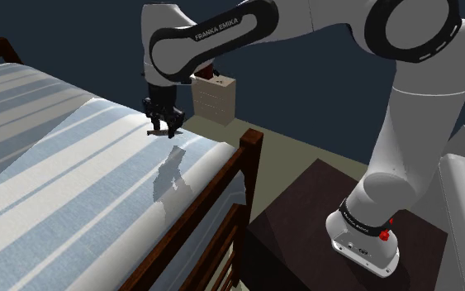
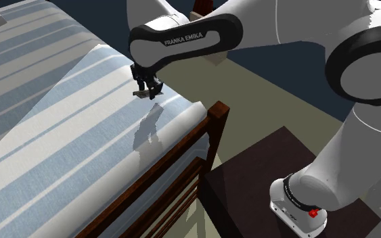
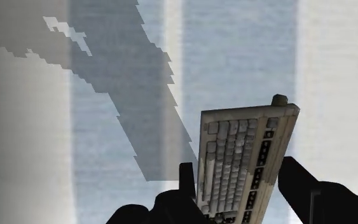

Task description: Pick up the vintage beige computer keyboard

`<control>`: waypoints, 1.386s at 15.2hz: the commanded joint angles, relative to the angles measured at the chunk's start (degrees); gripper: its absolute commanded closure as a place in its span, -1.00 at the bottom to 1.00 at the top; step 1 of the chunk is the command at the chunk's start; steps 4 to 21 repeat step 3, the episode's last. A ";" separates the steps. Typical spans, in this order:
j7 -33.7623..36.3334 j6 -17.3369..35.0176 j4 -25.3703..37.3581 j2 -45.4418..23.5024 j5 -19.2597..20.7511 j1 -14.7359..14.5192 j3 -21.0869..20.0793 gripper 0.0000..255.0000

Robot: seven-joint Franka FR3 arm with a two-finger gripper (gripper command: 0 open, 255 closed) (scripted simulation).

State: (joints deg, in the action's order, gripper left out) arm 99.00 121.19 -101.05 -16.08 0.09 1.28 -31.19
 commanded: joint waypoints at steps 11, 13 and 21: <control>-0.10 -1.50 1.00 0.55 -0.29 0.13 -0.10 1.00; -0.10 -1.50 1.00 0.55 -0.29 0.13 -0.10 1.00; -0.10 -1.50 1.00 0.55 -0.29 0.13 -0.10 1.00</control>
